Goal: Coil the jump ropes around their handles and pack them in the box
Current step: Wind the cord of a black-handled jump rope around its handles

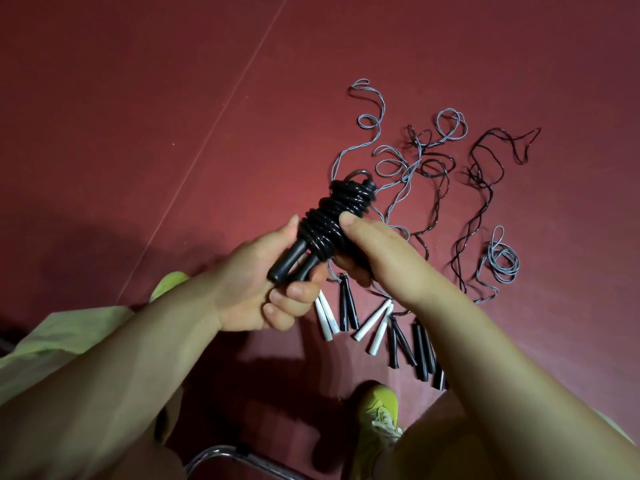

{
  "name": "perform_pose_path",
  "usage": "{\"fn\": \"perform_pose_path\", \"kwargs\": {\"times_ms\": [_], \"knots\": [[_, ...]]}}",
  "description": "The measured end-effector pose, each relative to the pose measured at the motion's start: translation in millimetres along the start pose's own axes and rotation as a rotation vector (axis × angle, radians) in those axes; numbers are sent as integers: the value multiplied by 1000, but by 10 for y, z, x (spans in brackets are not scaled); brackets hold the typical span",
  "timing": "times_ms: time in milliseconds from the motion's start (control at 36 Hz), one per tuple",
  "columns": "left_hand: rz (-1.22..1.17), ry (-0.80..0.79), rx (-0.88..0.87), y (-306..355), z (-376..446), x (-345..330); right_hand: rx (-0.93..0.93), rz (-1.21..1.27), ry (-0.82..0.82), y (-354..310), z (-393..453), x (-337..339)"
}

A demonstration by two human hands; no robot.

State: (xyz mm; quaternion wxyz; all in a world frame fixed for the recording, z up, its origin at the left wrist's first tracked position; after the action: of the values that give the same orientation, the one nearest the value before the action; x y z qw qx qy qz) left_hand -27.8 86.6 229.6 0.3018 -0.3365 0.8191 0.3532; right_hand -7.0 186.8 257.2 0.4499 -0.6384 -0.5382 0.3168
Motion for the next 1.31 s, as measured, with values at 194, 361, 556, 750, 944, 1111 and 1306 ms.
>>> {"fn": "perform_pose_path", "kwargs": {"times_ms": [194, 361, 556, 750, 944, 1111, 1306], "knots": [[225, 304, -69, 77, -11, 220, -182, -303, 84, 150, 7, 83], [431, 476, -137, 191, -39, 312, -235, -401, 177, 206, -9, 138], [773, 756, -186, 322, -113, 477, -236, -390, 161, 275, 16, 117], [971, 863, -279, 444, -180, 465, -266, -235, 124, 328, 42, 67], [1008, 836, -348, 474, -161, 401, -283, -83, 126, 353, 37, 47], [470, 449, -207, 212, -55, 309, -151, 66, 126, 200, 8, 102], [-90, -286, 38, -120, 22, -112, -88, 109, 19, 221, 146, 32]]}}
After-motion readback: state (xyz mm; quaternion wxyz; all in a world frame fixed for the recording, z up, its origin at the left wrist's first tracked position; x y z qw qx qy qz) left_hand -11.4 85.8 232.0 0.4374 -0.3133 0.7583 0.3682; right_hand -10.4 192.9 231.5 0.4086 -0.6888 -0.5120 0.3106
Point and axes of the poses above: each hand's wrist, its own z-axis towards the middle knuckle, its own x-axis out of the back of the hand, y = z × x, the point moved 8 cm from there along z, towards the middle knuckle, and after that the axes turned 2 degrees about -y, right-handed, at the moved point
